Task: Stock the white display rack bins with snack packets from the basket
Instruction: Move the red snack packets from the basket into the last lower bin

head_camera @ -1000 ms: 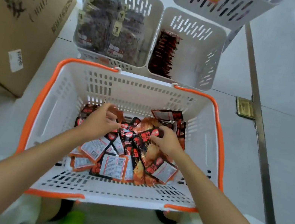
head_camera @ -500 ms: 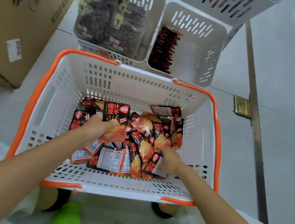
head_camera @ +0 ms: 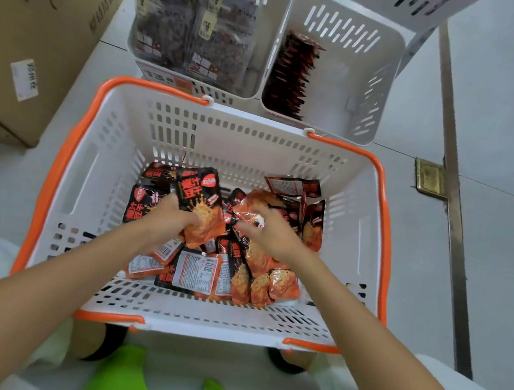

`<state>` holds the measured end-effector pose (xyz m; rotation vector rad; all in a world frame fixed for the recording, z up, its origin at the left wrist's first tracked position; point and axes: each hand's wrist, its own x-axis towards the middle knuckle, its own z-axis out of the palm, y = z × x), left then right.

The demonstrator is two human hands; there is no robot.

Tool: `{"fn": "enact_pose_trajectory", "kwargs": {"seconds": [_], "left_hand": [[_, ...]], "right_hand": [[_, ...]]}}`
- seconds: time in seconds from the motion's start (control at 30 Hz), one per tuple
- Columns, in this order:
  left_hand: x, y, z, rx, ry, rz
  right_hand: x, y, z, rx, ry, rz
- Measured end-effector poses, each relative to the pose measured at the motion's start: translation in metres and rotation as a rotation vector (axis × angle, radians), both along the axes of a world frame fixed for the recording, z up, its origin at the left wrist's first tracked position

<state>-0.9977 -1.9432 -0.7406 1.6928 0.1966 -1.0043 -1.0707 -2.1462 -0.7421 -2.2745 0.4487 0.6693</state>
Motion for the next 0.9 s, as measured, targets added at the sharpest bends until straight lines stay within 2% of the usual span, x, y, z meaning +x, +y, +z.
{"fn": "enact_pose_trajectory", "kwargs": {"seconds": [0.07, 0.17, 0.4, 0.5, 0.6, 0.67, 0.77, 0.83, 0.9], "left_hand": [[0.002, 0.008, -0.005, -0.019, 0.055, 0.078], [0.0, 0.011, -0.005, -0.024, 0.083, 0.1], [-0.006, 0.023, -0.007, 0.029, 0.08, 0.052], [-0.008, 0.02, -0.005, -0.031, 0.1, 0.052], [-0.013, 0.004, 0.003, -0.16, 0.173, 0.106], [-0.015, -0.008, 0.012, -0.277, 0.276, 0.164], [-0.009, -0.008, 0.012, -0.347, 0.294, 0.241], [-0.005, -0.002, 0.007, -0.284, 0.271, 0.315], [-0.002, 0.003, 0.001, -0.181, 0.224, 0.303]], "right_hand": [[-0.025, 0.004, -0.039, -0.206, 0.23, 0.154], [-0.035, 0.011, -0.064, -0.257, 0.322, 0.32], [-0.027, -0.002, -0.062, -0.467, 0.023, 0.298], [-0.017, -0.004, -0.036, -0.529, -0.187, 0.156], [-0.001, 0.019, 0.006, -0.209, -0.418, -0.115], [0.005, 0.047, 0.025, -0.102, -0.478, -0.075], [0.01, 0.067, 0.033, -0.046, -0.428, 0.078], [0.015, 0.055, 0.037, 0.182, -0.317, 0.0], [0.018, 0.03, 0.032, 0.247, -0.281, -0.135]]}}
